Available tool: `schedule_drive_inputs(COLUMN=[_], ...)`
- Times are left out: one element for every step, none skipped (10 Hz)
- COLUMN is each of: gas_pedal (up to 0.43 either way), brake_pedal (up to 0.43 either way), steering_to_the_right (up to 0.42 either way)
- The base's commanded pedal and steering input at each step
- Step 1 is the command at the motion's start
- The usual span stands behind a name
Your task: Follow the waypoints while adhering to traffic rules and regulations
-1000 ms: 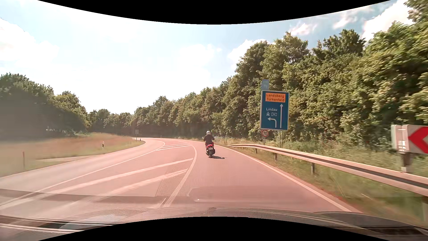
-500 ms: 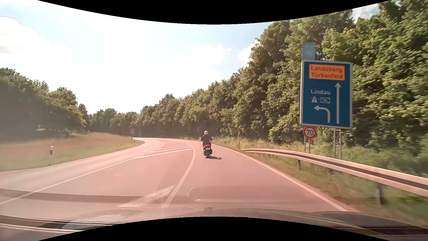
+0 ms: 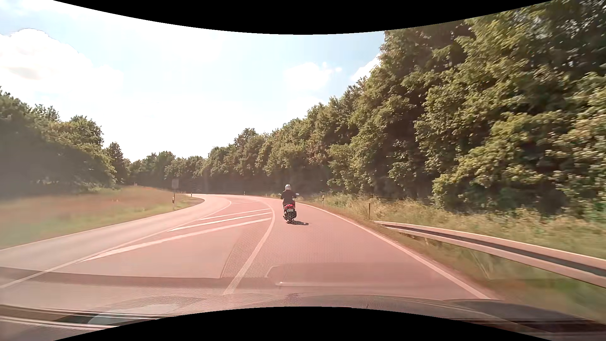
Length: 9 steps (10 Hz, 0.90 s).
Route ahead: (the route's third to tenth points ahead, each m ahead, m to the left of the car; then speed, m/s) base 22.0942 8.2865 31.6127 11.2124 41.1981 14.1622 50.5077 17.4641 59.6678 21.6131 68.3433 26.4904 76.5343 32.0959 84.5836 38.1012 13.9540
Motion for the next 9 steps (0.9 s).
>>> schedule_drive_inputs(gas_pedal=[0.177, 0.177, 0.177, 0.177, 0.177, 0.177, 0.177, 0.177, 0.177], brake_pedal=[0.006, 0.012, 0.012, 0.012, 0.012, 0.012, 0.012, 0.006, 0.012], steering_to_the_right=[-0.039, -0.039, -0.04, -0.041, -0.041, -0.041, -0.041, -0.041, -0.041])
